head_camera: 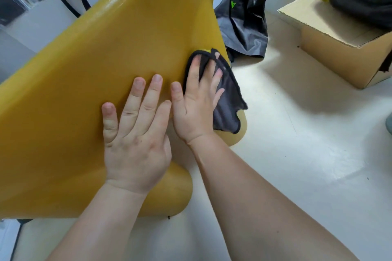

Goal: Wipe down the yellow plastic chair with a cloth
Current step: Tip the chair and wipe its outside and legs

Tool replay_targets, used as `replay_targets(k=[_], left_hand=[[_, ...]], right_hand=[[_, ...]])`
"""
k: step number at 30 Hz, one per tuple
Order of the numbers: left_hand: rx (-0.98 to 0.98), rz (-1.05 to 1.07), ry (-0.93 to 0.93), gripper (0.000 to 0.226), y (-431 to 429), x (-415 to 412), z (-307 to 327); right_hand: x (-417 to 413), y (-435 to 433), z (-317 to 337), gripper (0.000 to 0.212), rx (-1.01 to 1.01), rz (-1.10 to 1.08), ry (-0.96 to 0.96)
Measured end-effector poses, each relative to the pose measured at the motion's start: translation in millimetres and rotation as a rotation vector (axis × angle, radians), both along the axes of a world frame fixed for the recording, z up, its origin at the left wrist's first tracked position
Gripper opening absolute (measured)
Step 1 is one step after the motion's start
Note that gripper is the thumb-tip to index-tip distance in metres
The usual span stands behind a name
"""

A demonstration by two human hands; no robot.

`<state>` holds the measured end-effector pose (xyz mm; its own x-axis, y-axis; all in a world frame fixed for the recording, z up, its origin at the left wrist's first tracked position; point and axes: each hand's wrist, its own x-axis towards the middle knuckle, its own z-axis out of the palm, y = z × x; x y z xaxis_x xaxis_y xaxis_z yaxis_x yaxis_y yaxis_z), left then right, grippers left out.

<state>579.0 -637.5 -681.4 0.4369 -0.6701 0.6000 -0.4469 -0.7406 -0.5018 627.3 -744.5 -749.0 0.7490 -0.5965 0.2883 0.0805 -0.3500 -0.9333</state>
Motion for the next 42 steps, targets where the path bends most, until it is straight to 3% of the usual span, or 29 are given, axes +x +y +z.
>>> replay_targets(k=[7,14,23,27,31,38,42], left_hand=[[0.027,-0.058,0.051,0.038,10,-6,8],[0.097,0.002,0.065,0.044,41,-34,25],[0.125,0.026,0.045,0.04,72,-56,50],[0.055,0.002,-0.039,0.039,76,-58,67],[0.067,0.074,-0.01,0.052,78,-50,72],[0.008,0.091,-0.133,0.047,74,-37,64],[0.031,0.134,-0.164,0.061,72,-35,59]], right_hand=[[27,-73,37,0.062,0.297,0.003,-0.138],[3,-15,34,0.069,0.351,-0.033,0.021],[-45,85,36,0.083,0.557,0.207,-0.058],[-79,129,33,0.083,0.391,0.237,0.126],[-86,151,22,0.078,0.333,0.218,0.137],[-42,131,28,0.093,0.835,0.205,-0.035],[-23,107,21,0.075,1.048,0.153,-0.02]])
